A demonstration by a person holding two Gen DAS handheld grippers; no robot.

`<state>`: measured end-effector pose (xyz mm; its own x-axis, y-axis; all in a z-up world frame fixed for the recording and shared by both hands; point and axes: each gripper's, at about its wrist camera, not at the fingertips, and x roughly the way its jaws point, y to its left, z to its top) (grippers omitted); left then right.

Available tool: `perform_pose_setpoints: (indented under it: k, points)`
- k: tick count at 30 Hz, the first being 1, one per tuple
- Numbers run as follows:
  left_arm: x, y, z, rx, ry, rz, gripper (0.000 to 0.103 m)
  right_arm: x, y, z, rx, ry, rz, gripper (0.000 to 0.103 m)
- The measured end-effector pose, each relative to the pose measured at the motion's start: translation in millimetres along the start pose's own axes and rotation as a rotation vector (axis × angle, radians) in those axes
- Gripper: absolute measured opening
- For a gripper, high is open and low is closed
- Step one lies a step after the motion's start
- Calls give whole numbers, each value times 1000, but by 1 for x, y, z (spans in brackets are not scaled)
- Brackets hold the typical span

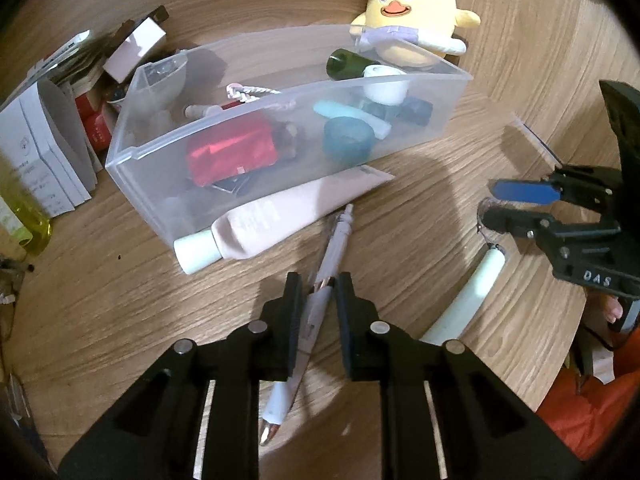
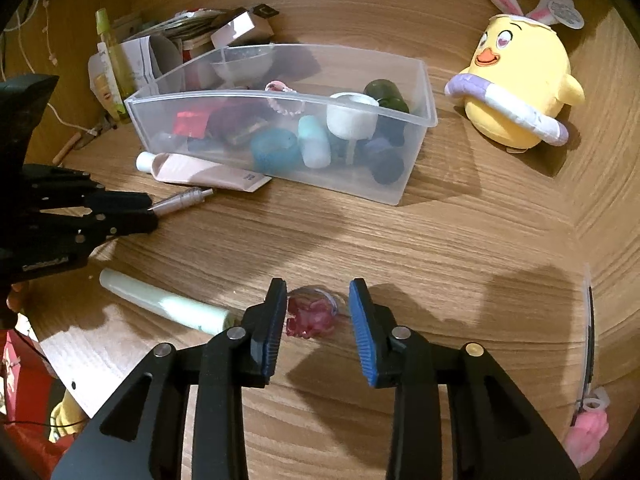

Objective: Organize objects
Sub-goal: 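Grasp the white-pink pen with the left gripper while the right grasps the pink translucent clip, then carry the pen and pink clip over the bin and open both grippers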

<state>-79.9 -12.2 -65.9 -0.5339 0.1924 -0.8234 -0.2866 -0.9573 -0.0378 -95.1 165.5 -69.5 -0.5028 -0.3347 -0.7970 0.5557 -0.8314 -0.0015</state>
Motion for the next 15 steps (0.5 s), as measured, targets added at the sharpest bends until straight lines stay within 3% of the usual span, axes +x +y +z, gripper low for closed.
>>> perform_pose_setpoints:
  k: [5, 7, 15]
  points:
    - [-3, -2, -4, -21, -9, 36, 12, -2, 2, -7, 10, -11, -9, 31]
    - [-6, -1, -8, -29, -12, 29, 12, -4, 0, -8, 32, -23, -20, 24]
    - [-29, 4, -15, -80, -71, 28, 12, -17, -1, 0, 43, -103, -34, 24]
